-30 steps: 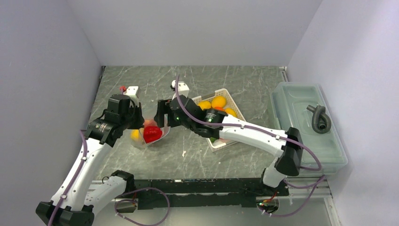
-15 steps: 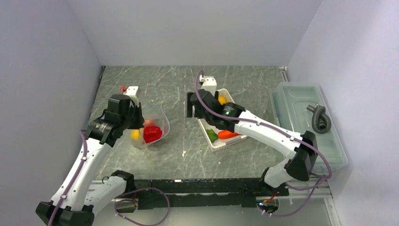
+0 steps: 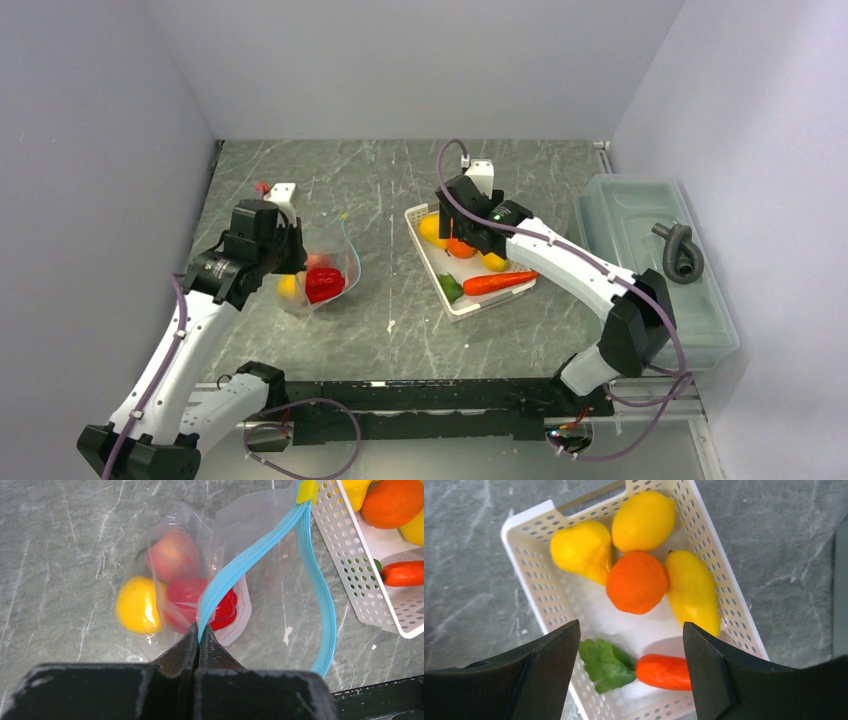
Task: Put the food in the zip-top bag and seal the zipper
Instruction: Pick up the fake fruit from the bin.
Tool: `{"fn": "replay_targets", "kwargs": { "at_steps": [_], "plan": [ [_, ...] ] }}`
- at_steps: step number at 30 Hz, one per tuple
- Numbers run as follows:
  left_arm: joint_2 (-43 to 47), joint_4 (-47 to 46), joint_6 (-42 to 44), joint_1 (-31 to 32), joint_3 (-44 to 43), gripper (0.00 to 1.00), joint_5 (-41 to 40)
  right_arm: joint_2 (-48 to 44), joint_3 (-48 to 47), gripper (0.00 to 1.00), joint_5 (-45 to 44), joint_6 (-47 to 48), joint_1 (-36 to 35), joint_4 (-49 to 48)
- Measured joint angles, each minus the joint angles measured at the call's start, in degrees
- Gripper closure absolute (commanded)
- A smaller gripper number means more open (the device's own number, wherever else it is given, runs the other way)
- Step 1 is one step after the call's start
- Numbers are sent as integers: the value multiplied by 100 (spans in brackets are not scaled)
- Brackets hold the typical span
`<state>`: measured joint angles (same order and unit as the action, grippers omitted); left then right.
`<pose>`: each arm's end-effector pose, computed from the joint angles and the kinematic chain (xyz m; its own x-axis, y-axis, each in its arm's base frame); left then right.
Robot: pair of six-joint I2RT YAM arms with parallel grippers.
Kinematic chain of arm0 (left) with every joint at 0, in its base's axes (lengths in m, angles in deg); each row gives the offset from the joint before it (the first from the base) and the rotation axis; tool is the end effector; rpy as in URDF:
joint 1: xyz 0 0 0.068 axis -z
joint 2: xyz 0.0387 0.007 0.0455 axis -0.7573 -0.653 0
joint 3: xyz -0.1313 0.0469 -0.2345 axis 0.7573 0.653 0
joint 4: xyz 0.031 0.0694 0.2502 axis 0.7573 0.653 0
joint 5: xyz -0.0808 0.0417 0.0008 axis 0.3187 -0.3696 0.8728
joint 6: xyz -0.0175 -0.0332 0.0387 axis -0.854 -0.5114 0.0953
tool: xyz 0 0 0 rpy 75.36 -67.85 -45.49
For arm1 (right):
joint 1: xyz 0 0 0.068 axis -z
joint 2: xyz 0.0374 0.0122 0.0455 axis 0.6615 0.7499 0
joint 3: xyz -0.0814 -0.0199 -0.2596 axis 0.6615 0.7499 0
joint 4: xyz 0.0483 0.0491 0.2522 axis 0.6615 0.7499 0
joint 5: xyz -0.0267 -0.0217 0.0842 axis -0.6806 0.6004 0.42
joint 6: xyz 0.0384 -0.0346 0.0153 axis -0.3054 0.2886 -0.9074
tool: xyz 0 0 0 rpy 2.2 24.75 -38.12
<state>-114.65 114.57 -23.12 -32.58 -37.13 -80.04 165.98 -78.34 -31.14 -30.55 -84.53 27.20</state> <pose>0.1698 -0.0501 0.3348 -0.6821 -0.0815 -0.7267 0.0868 0.9777 -0.1911 0.2488 0.2070 0.3042 -0.6460 0.0373 -0.7624 0.0326 0.9992 0.0213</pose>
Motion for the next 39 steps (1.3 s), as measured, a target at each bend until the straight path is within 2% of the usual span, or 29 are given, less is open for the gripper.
{"fn": "replay_targets", "kwargs": {
  "at_steps": [8,28,39],
  "plan": [
    [-28,0,13,0,0,100,-2,684,-81,21,273,275,210,-44],
    [-33,0,15,0,0,100,-2,2422,-1644,17,1182,466,535,-190],
    [-33,0,15,0,0,100,0,3016,-1996,10,1471,494,706,-195]
  ]
}}
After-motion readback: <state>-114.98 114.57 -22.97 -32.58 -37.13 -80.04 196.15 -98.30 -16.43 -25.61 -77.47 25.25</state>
